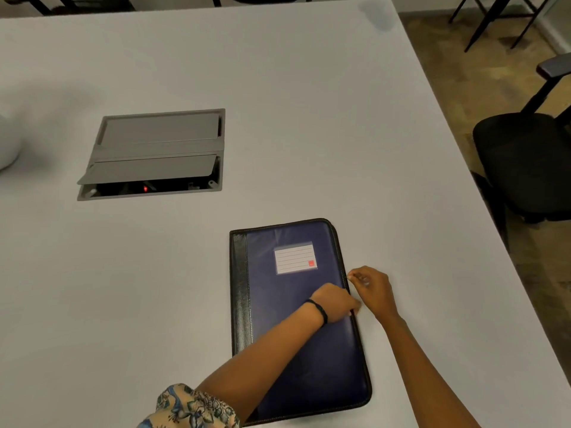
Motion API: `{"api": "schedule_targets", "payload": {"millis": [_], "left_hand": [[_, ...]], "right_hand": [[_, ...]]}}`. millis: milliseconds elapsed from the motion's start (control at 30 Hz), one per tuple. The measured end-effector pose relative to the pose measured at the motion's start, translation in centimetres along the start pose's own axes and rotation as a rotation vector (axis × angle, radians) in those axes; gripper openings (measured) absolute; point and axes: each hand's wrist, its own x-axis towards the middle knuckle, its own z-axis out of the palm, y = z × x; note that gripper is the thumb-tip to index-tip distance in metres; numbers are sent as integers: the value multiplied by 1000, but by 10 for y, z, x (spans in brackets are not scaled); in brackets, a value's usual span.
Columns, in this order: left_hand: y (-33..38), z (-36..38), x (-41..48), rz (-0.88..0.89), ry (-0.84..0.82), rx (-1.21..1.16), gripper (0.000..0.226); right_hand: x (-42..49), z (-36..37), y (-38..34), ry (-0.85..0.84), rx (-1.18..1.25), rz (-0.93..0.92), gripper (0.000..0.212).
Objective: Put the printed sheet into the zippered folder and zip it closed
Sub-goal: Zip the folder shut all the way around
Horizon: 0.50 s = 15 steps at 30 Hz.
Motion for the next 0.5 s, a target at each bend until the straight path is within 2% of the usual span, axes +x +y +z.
{"api": "schedule_targets", "payload": {"millis": [67, 167, 267, 367, 500], "left_hand": [[-7, -2, 3, 57, -57, -15, 26], [-9, 7, 11, 44, -80, -71, 26], [-8, 11, 13, -93, -82, -191, 36], [-9, 13, 15, -116, -96, -200, 40], [-9, 11, 12, -62, -109, -160, 40]], "right_hand": [[2, -1, 0, -9, -8, -4, 7], [9, 0, 0, -19, -32, -18, 8], [18, 2, -2, -6, -43, -23, 11], [29, 5, -8, 51, -25, -24, 12], [50, 10, -19, 103, 8, -6, 11]]}}
